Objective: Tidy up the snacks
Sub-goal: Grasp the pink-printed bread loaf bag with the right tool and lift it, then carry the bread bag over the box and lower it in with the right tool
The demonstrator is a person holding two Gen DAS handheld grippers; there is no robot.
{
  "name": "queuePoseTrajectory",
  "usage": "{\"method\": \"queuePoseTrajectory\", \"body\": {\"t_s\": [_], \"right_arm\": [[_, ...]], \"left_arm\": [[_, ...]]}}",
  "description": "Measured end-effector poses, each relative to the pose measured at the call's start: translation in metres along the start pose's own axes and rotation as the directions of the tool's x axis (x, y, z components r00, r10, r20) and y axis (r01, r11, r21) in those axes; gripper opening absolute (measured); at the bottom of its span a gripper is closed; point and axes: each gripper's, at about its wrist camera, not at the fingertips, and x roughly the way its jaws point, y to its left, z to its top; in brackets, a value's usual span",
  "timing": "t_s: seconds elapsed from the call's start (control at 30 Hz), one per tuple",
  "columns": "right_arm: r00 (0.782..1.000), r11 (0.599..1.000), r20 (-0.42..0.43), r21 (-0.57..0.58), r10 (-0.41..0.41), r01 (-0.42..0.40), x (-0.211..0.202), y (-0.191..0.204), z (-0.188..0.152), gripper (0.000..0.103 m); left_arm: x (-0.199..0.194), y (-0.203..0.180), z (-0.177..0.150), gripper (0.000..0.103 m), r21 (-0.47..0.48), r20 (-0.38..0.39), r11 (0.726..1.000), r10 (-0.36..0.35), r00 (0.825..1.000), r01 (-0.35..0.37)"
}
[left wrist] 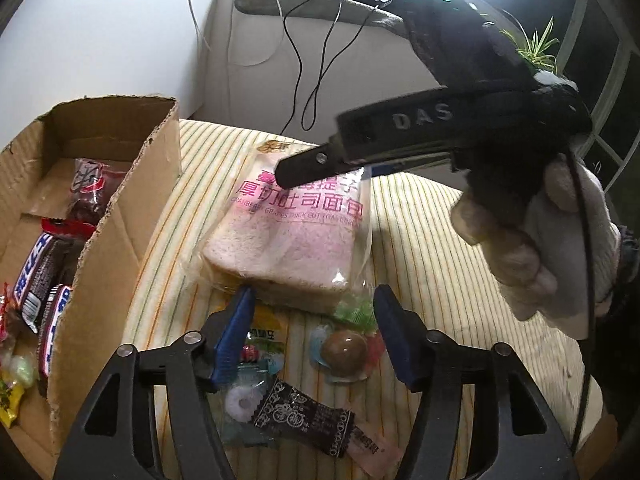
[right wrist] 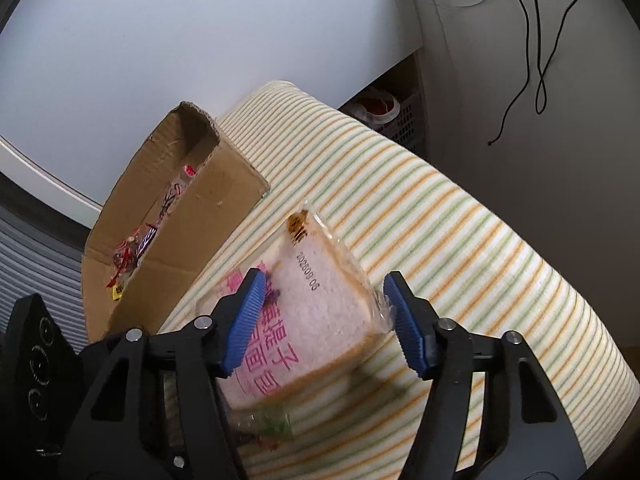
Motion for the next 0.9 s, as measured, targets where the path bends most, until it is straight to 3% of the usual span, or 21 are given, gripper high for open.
{"method": "queuePoseTrajectory", "body": {"t_s": [0.13, 0.3, 0.43, 0.6, 0.9], "right_arm": [[1.0, 1.0, -0.01, -0.004, -0.006, 0.006, -0.007, 0.001, -0.009, 0.061], [1.0, 1.0, -0.008, 0.012, -0.018, 0.018, -0.02, -0.001, -0.026, 0.061], [1.0, 0.998, 0.005, 0.054, -0.021, 0.021, -0.028, -0.008, -0.039, 0.057], [1.0, 0.995, 0.011, 0.095, -0.013, 0.011, -0.035, -0.011, -0.052, 0.053], [0.999, 0.993, 0.033, 0.114, -0.037, 0.033, -0.047, -0.003, -0.063, 0.051]], "left_arm": [[0.003, -0.002, 0.0, 0.06, 0.0, 0.008, 1.0, 0.004, 1.0, -0.004], [0.004, -0.011, -0.001, 0.047, 0.014, 0.017, 1.0, 0.01, 1.0, -0.01], [0.0, -0.017, -0.006, 0.042, 0.031, 0.026, 1.0, 0.004, 1.0, -0.005], [0.012, -0.012, -0.006, 0.048, 0.019, -0.008, 1.0, -0.002, 1.0, 0.002], [0.005, -0.016, -0.004, 0.048, 0.015, 0.01, 1.0, -0.012, 1.0, 0.012]]}}
